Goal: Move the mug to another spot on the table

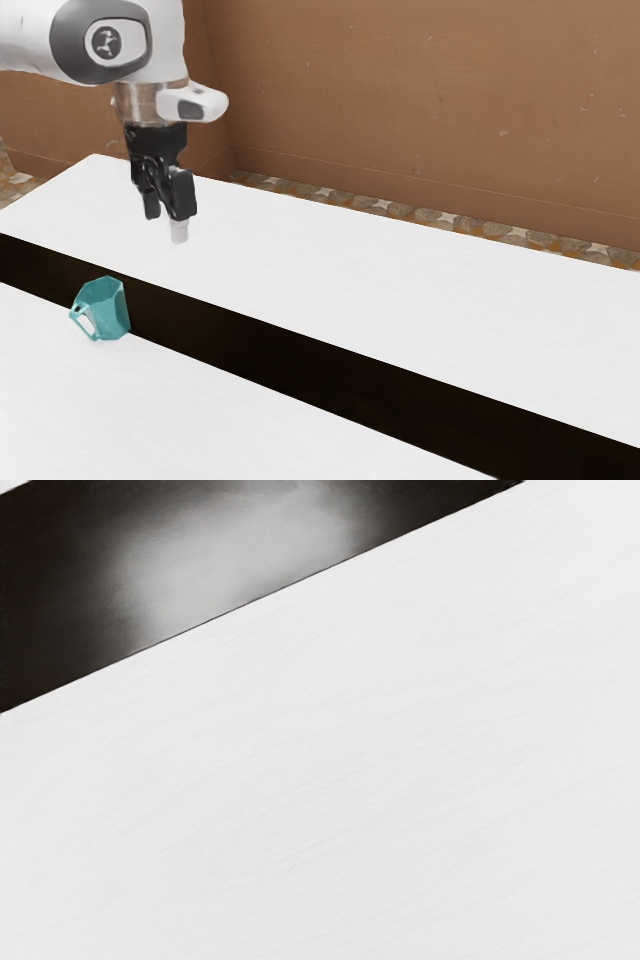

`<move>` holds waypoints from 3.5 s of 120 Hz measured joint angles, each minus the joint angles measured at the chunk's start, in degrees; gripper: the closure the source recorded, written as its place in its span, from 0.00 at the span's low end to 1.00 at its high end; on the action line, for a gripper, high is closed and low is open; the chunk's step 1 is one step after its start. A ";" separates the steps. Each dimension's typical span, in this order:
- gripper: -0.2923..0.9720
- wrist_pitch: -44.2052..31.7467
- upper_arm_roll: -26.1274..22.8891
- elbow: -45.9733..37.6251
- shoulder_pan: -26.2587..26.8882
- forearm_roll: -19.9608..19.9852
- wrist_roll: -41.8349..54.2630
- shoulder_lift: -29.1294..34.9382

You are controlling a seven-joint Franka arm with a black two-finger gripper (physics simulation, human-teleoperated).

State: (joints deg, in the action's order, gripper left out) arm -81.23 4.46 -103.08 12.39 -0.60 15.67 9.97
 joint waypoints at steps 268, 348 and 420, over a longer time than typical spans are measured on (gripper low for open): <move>0.47 -57.86 49.48 -37.09 4.76 8.27 50.37 -0.34; 0.47 -64.71 49.09 -40.07 4.76 18.68 55.04 -6.86; 0.47 -70.43 45.12 -39.33 4.46 29.73 56.51 -9.45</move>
State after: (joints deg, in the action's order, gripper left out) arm -151.66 49.58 -142.40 16.85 29.14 72.18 0.53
